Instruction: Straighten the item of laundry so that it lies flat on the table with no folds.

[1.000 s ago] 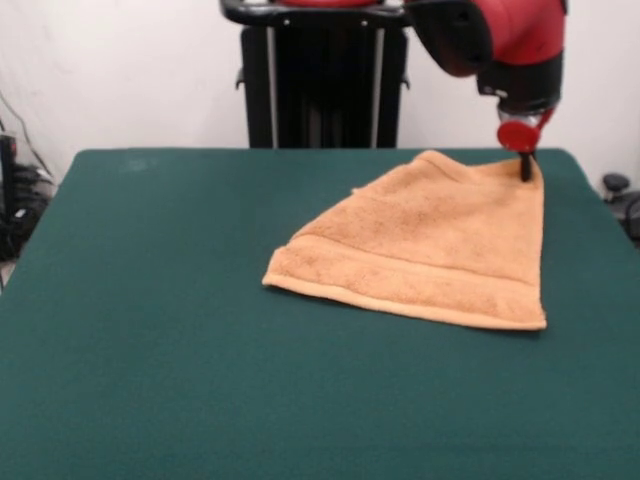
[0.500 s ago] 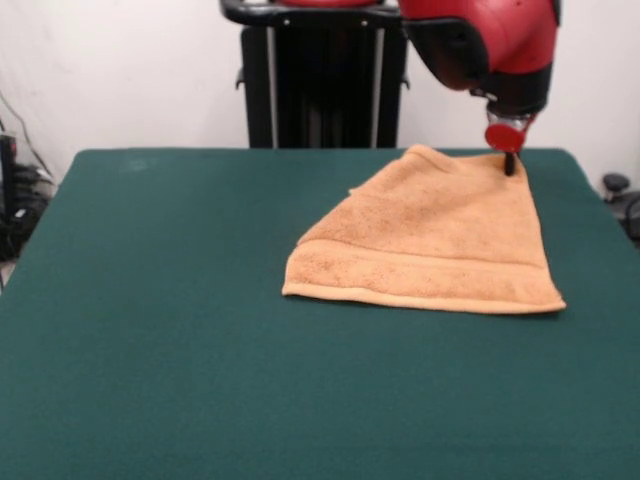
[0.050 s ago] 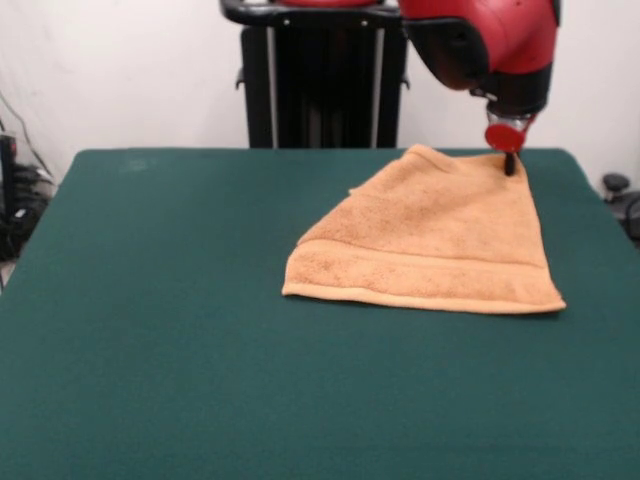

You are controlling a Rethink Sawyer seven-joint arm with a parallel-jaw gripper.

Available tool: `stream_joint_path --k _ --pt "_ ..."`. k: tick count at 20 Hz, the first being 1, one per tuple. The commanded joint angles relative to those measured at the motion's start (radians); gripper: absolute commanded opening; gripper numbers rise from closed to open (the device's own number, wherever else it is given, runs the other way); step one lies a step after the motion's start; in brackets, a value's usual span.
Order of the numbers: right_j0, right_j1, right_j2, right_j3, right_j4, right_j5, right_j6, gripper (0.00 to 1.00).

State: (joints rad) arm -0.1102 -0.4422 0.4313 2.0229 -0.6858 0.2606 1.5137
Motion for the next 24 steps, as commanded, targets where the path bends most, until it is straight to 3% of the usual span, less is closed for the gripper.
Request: stream_joint_path --k 1,7,8,17,24 --pt "0.008 0.033 0.019 -0.094 -0.004 -0.029 0.086 0.0" --pt "0.003 0.032 0.022 -0.092 0.002 -0.014 0.081 0.0" --pt "0.002 0.032 0.022 -0.092 0.002 -0.012 0.081 1.0" --pt "0.009 0.028 0.007 -0.093 0.006 -0.022 0.091 1.0" --pt "-0.012 0.019 0.016 -0.082 -0.013 -0.114 0.107 1.0"
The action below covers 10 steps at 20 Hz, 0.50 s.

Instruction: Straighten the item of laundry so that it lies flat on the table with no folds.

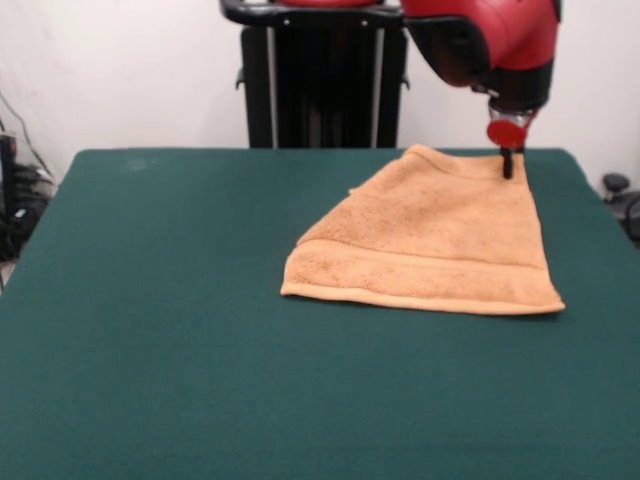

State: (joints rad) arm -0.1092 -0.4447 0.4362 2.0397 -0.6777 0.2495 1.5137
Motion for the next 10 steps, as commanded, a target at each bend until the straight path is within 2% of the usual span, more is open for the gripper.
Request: stream_joint_path --k 1,10 --pt "-0.013 0.024 0.011 -0.099 -0.022 -0.104 0.106 1.0" --pt "-0.027 0.028 0.019 -0.097 -0.02 -0.086 0.093 1.0"
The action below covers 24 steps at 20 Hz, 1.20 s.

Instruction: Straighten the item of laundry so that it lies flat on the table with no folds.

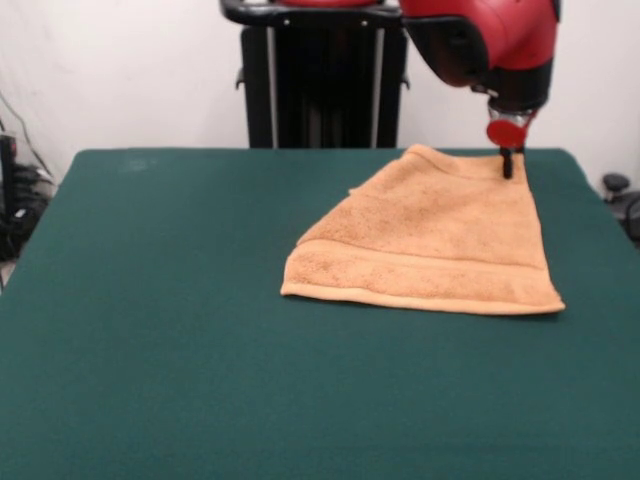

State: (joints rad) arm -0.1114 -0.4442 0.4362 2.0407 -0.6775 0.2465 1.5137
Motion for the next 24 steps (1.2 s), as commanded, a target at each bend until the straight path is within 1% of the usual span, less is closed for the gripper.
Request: stream_joint_path --k 1,13,24 --pt "-0.026 0.028 0.02 -0.097 -0.02 -0.084 0.093 1.0" --pt "-0.032 0.024 0.022 -0.093 -0.014 -0.118 0.109 1.0" --pt "-0.038 0.024 0.028 -0.095 -0.008 -0.092 0.098 1.0"
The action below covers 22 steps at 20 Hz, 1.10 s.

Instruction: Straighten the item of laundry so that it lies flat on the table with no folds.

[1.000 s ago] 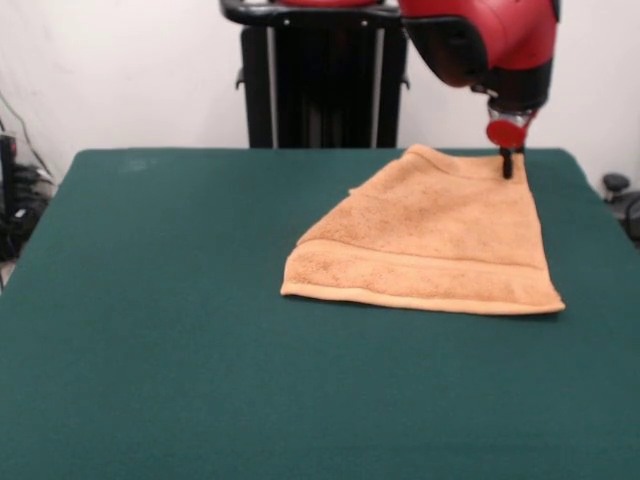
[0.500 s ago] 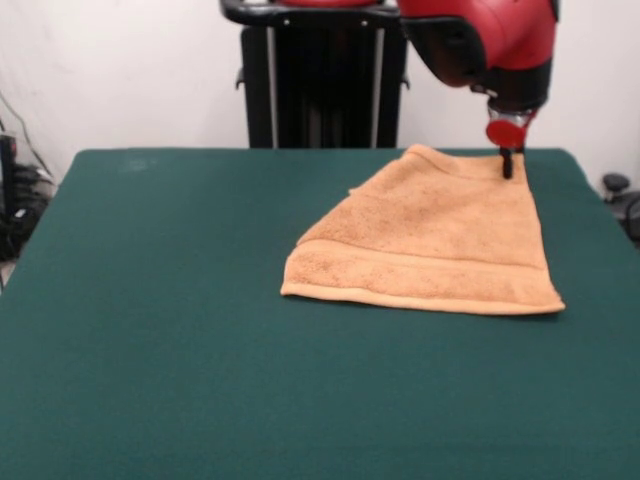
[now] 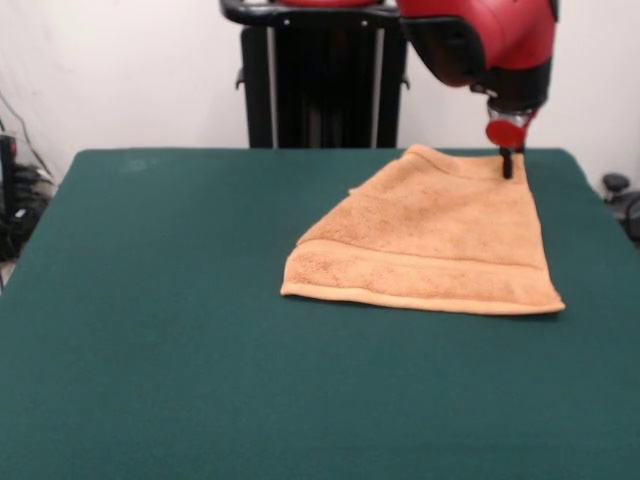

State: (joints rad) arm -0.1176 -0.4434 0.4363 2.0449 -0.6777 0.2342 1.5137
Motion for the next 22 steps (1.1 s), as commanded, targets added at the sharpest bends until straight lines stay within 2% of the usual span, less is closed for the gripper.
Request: stream_joint_path --k 1,5,7,9,14,22 --pt "-0.033 0.022 0.029 -0.098 -0.008 -0.076 0.096 1.0" --pt "-0.05 0.013 0.049 -0.084 0.006 -0.046 0.084 1.0" --pt "-0.078 -0.005 0.081 -0.061 0.034 0.017 0.059 1.0" --pt "-0.117 -0.039 0.125 -0.023 0.062 0.068 0.035 1.0" --pt "-0.182 -0.115 0.206 0.039 0.095 0.088 0.027 1.0" --pt "-0.205 -0.147 0.245 0.065 0.135 0.154 0.016 1.0"
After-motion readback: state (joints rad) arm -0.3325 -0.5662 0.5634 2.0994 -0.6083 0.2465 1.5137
